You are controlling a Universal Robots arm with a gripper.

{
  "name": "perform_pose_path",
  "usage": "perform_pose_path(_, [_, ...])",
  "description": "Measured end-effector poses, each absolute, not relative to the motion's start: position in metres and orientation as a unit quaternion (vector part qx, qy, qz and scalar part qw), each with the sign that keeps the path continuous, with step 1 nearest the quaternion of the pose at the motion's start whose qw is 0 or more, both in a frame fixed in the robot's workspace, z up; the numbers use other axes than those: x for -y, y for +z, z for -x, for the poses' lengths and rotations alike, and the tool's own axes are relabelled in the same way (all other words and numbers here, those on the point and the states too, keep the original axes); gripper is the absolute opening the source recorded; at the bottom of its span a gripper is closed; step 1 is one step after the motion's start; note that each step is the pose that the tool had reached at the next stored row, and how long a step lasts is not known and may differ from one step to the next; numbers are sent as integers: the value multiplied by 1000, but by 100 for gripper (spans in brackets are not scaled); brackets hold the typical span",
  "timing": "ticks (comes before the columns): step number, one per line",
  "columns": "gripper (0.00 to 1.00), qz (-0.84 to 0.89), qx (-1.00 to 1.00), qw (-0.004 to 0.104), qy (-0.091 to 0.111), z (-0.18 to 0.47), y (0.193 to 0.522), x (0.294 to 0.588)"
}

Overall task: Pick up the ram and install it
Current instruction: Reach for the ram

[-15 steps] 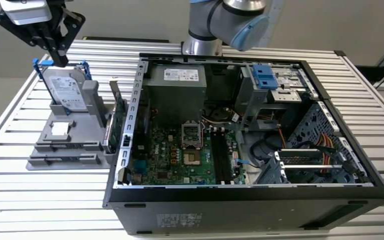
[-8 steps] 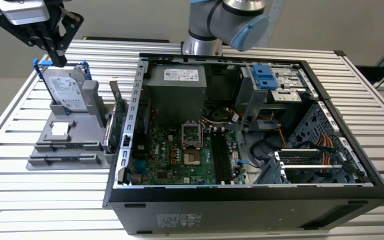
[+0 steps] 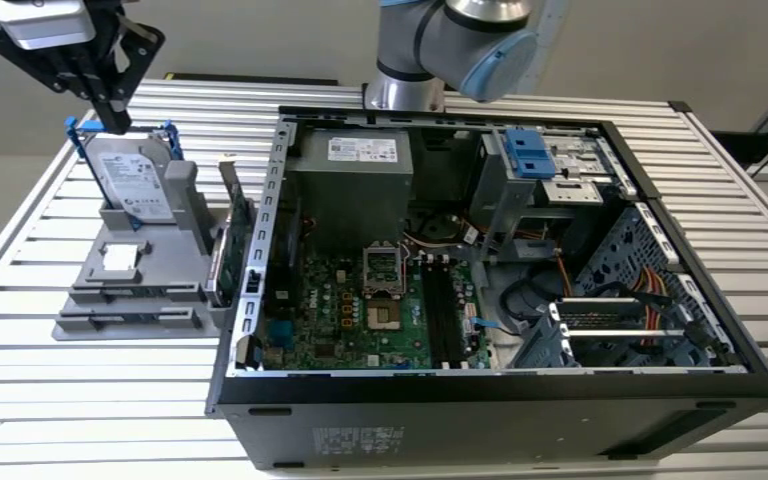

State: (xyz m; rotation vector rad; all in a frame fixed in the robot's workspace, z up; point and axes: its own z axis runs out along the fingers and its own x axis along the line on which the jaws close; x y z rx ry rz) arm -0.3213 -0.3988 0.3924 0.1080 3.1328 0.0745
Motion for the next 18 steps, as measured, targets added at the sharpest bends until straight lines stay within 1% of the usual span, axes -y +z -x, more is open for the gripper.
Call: perform_pose_path(18, [0, -11, -1000, 3, 24, 342, 392, 399])
